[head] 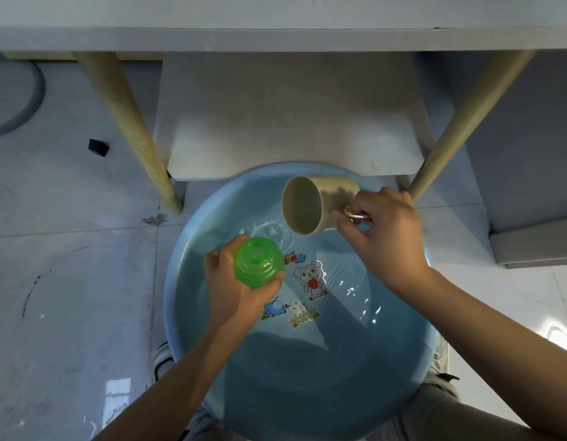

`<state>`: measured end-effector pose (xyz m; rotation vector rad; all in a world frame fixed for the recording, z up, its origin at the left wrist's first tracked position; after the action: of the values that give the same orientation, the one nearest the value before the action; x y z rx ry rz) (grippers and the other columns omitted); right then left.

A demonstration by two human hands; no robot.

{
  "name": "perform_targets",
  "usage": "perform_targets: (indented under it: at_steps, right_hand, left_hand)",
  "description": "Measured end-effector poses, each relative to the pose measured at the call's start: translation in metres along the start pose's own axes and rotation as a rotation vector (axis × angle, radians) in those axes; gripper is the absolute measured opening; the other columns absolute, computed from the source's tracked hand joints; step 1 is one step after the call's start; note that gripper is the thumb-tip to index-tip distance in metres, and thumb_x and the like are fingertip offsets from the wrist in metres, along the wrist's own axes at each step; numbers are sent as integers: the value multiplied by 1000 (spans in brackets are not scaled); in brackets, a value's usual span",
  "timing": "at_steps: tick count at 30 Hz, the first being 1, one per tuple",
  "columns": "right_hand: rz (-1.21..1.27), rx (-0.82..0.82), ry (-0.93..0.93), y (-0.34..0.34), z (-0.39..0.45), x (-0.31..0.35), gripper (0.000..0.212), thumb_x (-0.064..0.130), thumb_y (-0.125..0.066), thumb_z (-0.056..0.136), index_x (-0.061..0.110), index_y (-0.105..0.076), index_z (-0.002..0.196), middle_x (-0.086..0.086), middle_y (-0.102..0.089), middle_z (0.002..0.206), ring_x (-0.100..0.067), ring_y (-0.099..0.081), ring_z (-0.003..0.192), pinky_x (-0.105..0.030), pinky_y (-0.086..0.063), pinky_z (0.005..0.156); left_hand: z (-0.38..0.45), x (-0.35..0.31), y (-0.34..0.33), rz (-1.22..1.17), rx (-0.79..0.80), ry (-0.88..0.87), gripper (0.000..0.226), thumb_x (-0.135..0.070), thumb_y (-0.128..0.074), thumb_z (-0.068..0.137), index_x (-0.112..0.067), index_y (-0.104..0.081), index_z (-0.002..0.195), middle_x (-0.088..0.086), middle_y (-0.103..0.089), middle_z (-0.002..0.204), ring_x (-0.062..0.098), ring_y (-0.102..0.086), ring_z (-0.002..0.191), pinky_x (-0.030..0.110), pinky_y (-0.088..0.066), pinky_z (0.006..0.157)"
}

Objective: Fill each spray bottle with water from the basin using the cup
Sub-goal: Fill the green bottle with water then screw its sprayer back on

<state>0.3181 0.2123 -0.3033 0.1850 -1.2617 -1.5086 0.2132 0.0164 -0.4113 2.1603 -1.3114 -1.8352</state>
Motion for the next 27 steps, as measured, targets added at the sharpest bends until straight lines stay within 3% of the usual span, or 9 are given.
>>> perform_targets:
  at_steps: [2,6,14,17,20,23,25,27]
  right_hand:
    - [-128,71,54,-16,-9,-11,20,22,-63,74,13,-54,58,5,-49,48,-22,-49,54,-29,-27,64]
    - [-304,254,86,-48,-30,-29,21,8,-78,57,12,-57,56,-2,-52,45,-26,-51,50,-30,-23,63]
    - [-396,518,125,-88,-48,-32,33,3,-86,40,14,-55,48,0,-46,37,-23,-48,42,-28,-24,61]
    - [-370,582,214,-100,-56,-23,39,4,-87,34,19,-54,47,3,-45,37,-21,-47,42,-27,-21,60]
    - [-213,559,262,-98,-58,-13,31,1,-80,46,21,-57,52,4,-47,41,-21,-47,44,-26,-24,61]
    - [40,493,56,-82,-50,-22,18,10,-72,66,17,-58,58,12,-47,47,-19,-48,48,-26,-35,63]
    - [168,443,-226,-72,-45,-44,33,14,-73,75,20,-47,56,13,-39,48,-12,-39,49,-15,-33,57]
    - [257,459,-501,-69,-50,-66,39,18,-72,80,16,-42,55,6,-36,49,-10,-34,48,-19,-28,50]
  left_hand:
    - [1,-1,1,-7,-4,-28,78,-16,-87,59,-37,-45,121,-4,-35,119,10,-48,99,0,-33,79]
    - [2,-2,-1,-71,11,-30,75,-21,-86,63,-31,-45,126,-5,-52,121,12,-54,104,30,-47,92]
    - [-1,2,-2,-121,24,-9,74,-24,-85,66,-34,-45,128,-13,-55,116,-6,-53,100,13,-43,83]
    - [-1,1,-2,-128,21,-11,75,-24,-85,66,-33,-46,129,-12,-54,118,-1,-55,102,12,-42,84]
    - [-1,1,-1,-125,7,-19,75,-23,-85,65,-34,-46,128,-13,-54,119,2,-55,105,15,-43,87]
    - [-1,2,1,-104,-10,-28,74,-23,-85,65,-33,-46,128,-12,-54,120,4,-55,104,20,-45,89]
    - [-1,2,2,-97,-10,-24,74,-24,-85,66,-33,-46,128,-11,-55,120,6,-56,104,20,-45,87]
    - [-1,3,2,-89,-8,-23,74,-25,-85,66,-33,-46,128,-10,-56,120,6,-56,104,15,-44,84]
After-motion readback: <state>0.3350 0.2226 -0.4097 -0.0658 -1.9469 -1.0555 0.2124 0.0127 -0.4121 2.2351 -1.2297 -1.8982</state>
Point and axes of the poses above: each hand's wrist, its own z-axis towards the middle knuckle, its own y-axis out of the back of the hand, x = y × z, the point moved 8 cm from there along z, towards the middle knuckle
